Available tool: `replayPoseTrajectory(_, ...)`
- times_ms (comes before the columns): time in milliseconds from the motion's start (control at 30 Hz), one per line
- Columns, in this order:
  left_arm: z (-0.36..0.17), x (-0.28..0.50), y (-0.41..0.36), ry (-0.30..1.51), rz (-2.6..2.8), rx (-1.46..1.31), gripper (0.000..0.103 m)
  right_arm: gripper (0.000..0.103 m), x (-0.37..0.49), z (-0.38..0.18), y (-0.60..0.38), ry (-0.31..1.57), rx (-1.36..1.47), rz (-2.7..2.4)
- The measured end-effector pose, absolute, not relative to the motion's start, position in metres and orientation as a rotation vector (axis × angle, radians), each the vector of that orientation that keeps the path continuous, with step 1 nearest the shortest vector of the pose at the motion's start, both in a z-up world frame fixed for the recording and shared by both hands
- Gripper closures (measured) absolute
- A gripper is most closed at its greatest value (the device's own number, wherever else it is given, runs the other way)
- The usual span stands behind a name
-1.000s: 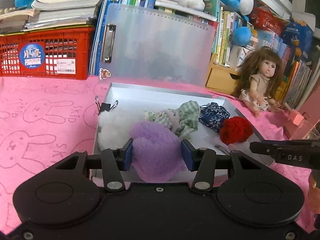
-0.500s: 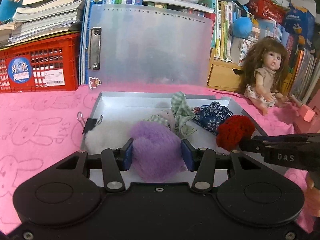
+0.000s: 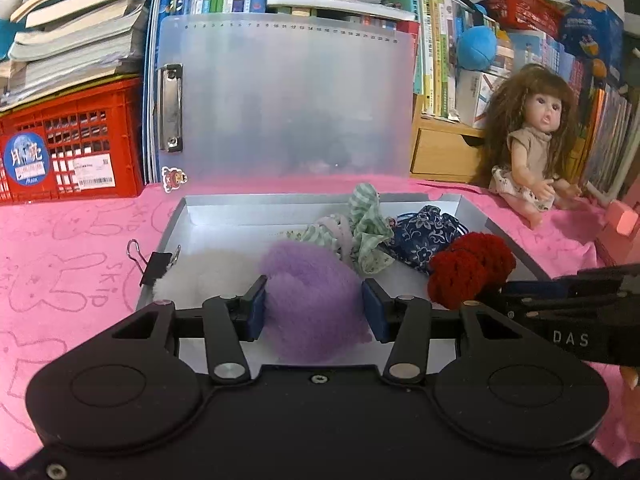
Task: Organize objects
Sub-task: 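Carry the purple ball and the black puck over the white box with both tools, then open both tools to drop the purple ball and puck into the box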
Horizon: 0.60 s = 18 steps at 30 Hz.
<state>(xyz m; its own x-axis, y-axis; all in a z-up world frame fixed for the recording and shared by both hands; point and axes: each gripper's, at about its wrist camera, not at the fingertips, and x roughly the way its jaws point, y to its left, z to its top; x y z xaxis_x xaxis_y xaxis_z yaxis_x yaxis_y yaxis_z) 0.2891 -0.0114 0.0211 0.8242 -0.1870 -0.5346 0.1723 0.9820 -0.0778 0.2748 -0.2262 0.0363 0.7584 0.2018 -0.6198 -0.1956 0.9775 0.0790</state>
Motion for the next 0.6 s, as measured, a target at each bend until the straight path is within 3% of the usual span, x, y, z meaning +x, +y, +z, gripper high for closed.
replayPoseTrajectory(367,0.023,0.285,-0.005,0.574,-0.198,-0.064,0.054,0.06,0.272,0.035,-0.225,0.673,0.011,0.218)
replayPoseTrajectory(433,0.025,0.283,-0.004,0.579,-0.197,-0.077,0.051,0.049,0.269,0.037,-0.224,0.665,0.008,0.221)
replayPoseTrajectory(600,0.031,0.273,-0.001,0.579,-0.181,-0.079,0.039,0.046,0.259,0.043,-0.221,0.648,-0.001,0.235)
